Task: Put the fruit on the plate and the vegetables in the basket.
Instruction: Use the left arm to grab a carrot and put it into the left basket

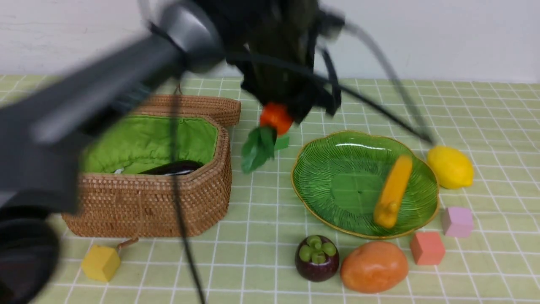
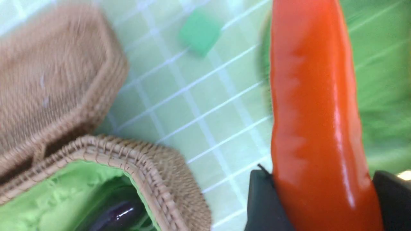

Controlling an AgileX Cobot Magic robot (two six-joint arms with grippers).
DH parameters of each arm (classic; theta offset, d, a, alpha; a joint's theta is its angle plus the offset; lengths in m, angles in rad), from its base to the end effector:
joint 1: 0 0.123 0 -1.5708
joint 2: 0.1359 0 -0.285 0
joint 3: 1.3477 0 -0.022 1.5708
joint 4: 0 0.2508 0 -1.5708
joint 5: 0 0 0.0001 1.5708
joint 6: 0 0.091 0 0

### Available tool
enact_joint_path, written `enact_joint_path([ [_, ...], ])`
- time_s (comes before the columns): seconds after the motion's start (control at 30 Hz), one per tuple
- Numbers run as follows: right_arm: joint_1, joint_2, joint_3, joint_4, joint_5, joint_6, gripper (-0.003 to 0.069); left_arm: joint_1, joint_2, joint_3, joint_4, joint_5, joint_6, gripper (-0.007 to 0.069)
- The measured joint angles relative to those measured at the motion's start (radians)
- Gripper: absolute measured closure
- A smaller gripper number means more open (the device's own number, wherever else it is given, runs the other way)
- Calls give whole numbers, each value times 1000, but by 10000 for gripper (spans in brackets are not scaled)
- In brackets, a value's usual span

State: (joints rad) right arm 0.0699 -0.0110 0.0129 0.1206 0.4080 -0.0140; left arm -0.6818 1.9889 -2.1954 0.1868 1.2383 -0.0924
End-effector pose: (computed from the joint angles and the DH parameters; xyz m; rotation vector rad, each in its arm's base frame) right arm 0.0511 0.0079 0.1731 -0.0072 1.8936 0.1589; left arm 0.3489 -0.2626 0.3867 0.7280 2.3819 -0.0774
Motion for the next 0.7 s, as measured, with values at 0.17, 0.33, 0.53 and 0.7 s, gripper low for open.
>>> enact_joint_path([
  [0.17,0,0,0,0,0,0,419,24,-202,56,-32,0,132,230],
  [0.33,0,0,0,0,0,0,419,191,-377,271,-47,0,238,230],
  [0.53,0,0,0,0,0,0,419,460,-427,485,-117,0,541,230],
  [0.7,0,0,0,0,0,0,419,581,-365,521,-220,-12,859,230],
])
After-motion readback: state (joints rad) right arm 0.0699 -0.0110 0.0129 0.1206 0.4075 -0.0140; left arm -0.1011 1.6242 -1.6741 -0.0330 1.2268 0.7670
